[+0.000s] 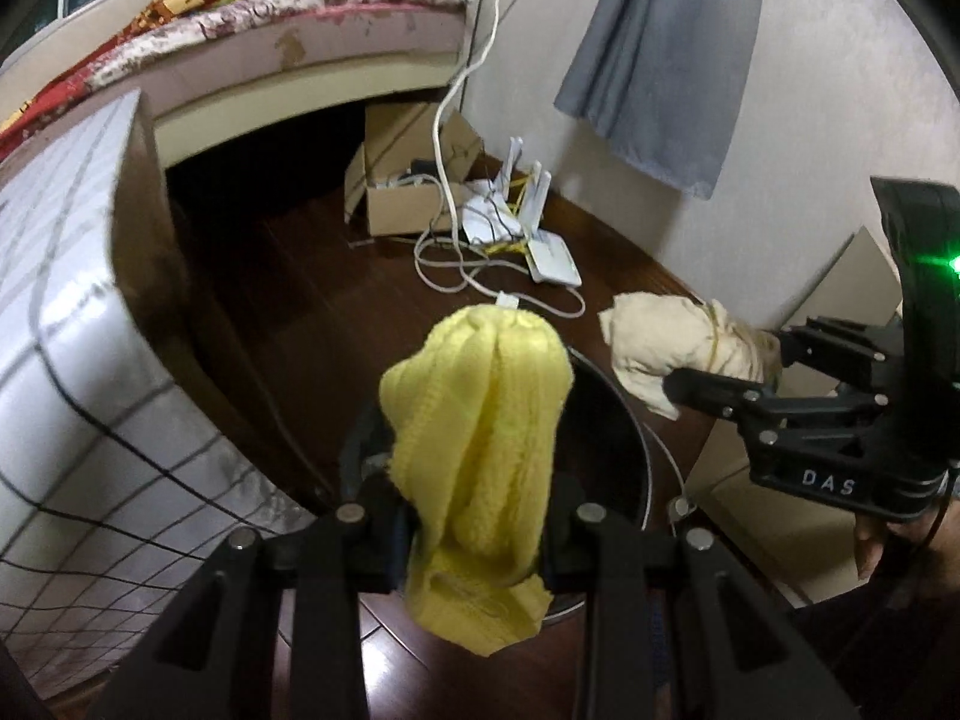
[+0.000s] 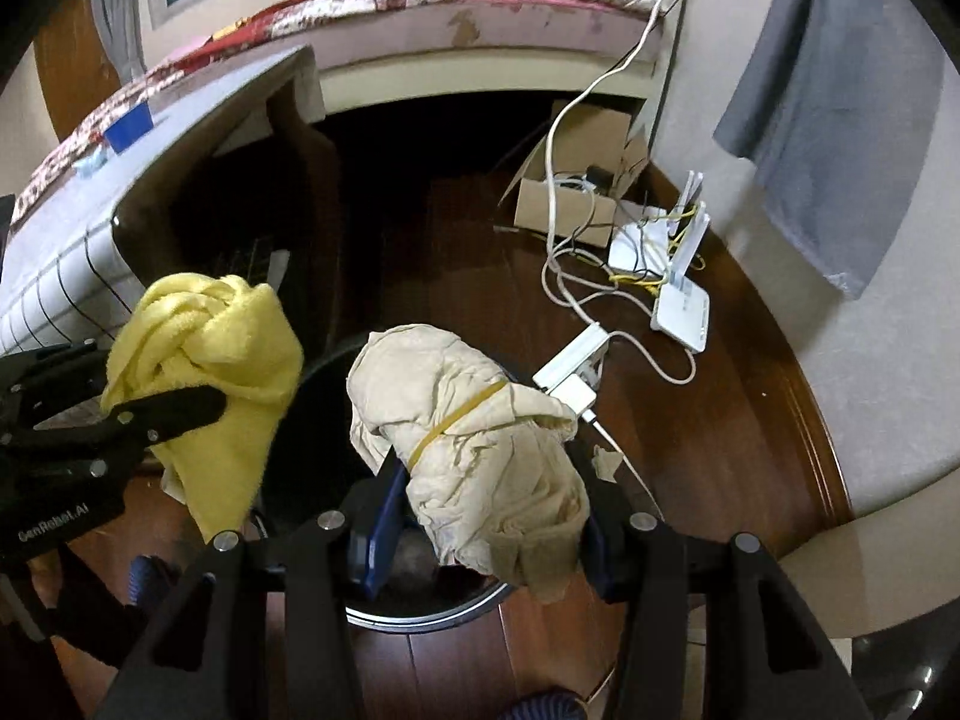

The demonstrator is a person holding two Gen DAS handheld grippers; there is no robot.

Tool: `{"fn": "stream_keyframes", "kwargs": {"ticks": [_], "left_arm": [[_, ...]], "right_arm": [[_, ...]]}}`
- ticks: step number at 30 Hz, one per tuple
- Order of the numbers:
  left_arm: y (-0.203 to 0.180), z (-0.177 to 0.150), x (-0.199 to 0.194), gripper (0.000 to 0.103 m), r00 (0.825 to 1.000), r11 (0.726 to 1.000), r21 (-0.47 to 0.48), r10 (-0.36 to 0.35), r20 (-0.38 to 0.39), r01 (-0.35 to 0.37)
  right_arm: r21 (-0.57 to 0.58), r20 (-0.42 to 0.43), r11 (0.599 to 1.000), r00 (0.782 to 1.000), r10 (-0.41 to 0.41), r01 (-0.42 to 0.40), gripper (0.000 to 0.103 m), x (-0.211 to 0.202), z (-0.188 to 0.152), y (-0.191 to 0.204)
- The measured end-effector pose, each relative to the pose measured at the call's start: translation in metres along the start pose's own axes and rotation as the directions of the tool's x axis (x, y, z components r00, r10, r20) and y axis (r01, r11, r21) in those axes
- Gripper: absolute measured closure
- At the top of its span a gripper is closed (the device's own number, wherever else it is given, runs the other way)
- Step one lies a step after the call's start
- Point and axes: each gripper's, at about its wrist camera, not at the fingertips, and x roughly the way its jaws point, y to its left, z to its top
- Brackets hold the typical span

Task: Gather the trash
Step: 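Carry the yellow and beige cloths over the black bin and release them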

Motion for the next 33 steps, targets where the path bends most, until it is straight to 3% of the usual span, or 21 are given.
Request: {"fn": "stream_keyframes", "kwargs": {"ticks": [15, 16, 17, 18, 19, 20, 22, 25, 33], "left_arm": [[0.013, -0.013, 0.037, 0.069, 0.997, 0.999, -0.041, -0.034, -0.075, 0.031], [0.014, -0.013, 0.039, 0.066, 0.996, 0.998, -0.045, -0.051, -0.079, 0.047], [0.014, -0.014, 0.041, 0.062, 0.994, 0.997, -0.051, -0.07, -0.084, 0.066], [0.015, -0.015, 0.044, 0.047, 0.991, 0.995, -0.055, -0.092, -0.099, 0.087], [0.015, -0.015, 0.048, 0.032, 0.99, 0.995, -0.056, -0.083, -0.113, 0.077], [0.017, -0.017, 0.05, 0.027, 0.992, 0.997, -0.054, -0.052, -0.116, 0.046], [0.022, -0.022, 0.049, 0.02, 0.993, 0.998, -0.059, 0.025, -0.116, -0.032], [0.034, -0.031, 0.049, 0.004, 0.987, 0.989, -0.111, 0.085, -0.139, -0.1], [0.037, -0.04, 0.042, 0.004, 0.983, 0.982, -0.119, 0.128, -0.132, -0.144]], "right_arm": [[-0.085, -0.11, 0.996, 0.994, 0.021, -0.03, 0.052, 0.056, 0.001, 0.024], [-0.093, -0.118, 0.995, 0.993, 0.021, -0.032, 0.051, 0.059, 0.0, 0.025], [-0.104, -0.13, 0.994, 0.991, 0.012, -0.026, 0.042, 0.062, 0.0, 0.026], [-0.128, -0.15, 0.992, 0.988, -0.028, 0.009, 0.032, 0.068, -0.001, 0.026], [-0.149, -0.159, 0.987, 0.984, -0.08, 0.056, 0.008, 0.073, -0.004, 0.025], [-0.159, -0.163, 0.983, 0.98, -0.113, 0.087, 0.001, 0.075, -0.006, 0.023], [-0.153, -0.193, 0.981, 0.97, -0.146, 0.118, 0.001, 0.08, -0.009, 0.015], [-0.144, -0.219, 0.979, 0.959, -0.177, 0.147, 0.001, 0.083, -0.013, 0.003], [-0.169, -0.209, 0.978, 0.966, -0.155, 0.12, 0.001, 0.077, -0.016, 0.011]]}}
